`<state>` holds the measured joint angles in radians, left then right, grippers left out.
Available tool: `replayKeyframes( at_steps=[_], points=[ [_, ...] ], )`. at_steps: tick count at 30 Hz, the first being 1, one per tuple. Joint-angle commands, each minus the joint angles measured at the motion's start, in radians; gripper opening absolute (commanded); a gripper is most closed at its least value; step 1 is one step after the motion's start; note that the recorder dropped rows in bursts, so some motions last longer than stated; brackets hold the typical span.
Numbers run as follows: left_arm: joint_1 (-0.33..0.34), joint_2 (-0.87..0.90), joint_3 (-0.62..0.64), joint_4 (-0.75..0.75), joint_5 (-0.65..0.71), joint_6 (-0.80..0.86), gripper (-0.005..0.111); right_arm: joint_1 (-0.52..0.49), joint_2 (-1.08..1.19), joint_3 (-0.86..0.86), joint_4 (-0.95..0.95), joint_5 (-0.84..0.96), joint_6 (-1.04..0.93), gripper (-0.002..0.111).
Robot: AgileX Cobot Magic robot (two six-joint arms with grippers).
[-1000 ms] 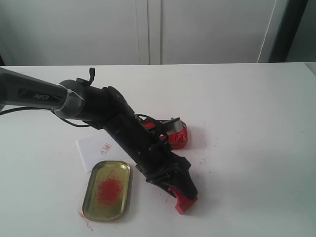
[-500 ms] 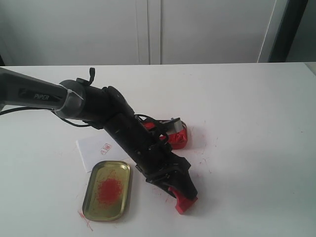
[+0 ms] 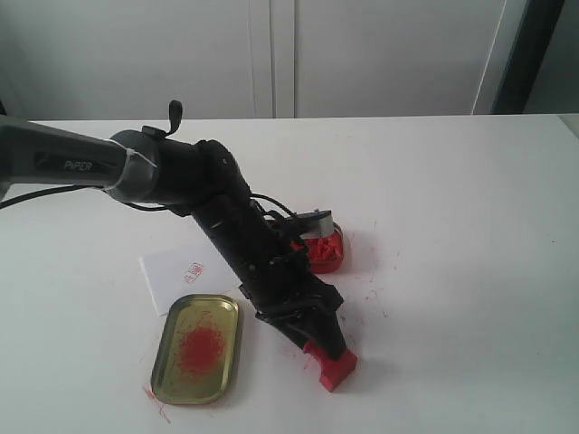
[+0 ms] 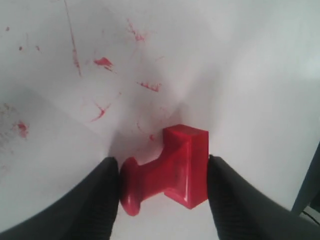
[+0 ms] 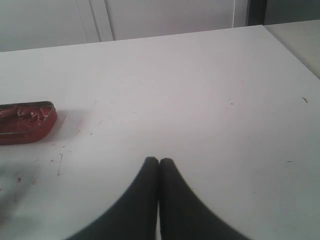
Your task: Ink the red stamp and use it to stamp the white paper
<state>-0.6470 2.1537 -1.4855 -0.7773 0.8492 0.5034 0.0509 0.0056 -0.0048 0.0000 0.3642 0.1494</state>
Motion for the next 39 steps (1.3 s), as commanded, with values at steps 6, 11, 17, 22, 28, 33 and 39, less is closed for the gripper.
replayKeyframes(
  at_steps=[6,11,17,22,28,33,39],
  points=[
    [-0.005,-0.027,-0.006,0.05,-0.029,-0.011,0.058,-0.001,-0.006,0.005,0.0,-0.014,0.005,0.0],
    [-0.005,-0.07,-0.006,0.09,-0.059,-0.011,0.058,-0.001,-0.006,0.005,0.0,-0.014,0.005,0.0],
    [-0.005,-0.08,-0.006,0.188,-0.061,-0.067,0.051,-0.001,-0.006,0.005,0.0,-0.014,0.005,0.0],
    [-0.005,-0.081,-0.006,0.192,-0.064,-0.067,0.026,-0.001,-0.006,0.005,0.0,-0.014,0.005,0.0],
    [-0.005,-0.081,-0.006,0.192,-0.064,-0.058,0.0,-0.001,-0.006,0.005,0.0,-0.014,0.005,0.0],
    [-0.005,-0.081,-0.006,0.192,-0.072,-0.055,0.0,-0.001,-0.006,0.005,0.0,-0.014,0.005,0.0],
    [-0.005,-0.083,-0.006,0.192,-0.072,-0.055,0.0,-0.001,-0.006,0.005,0.0,-0.014,0.005,0.0]
  ],
)
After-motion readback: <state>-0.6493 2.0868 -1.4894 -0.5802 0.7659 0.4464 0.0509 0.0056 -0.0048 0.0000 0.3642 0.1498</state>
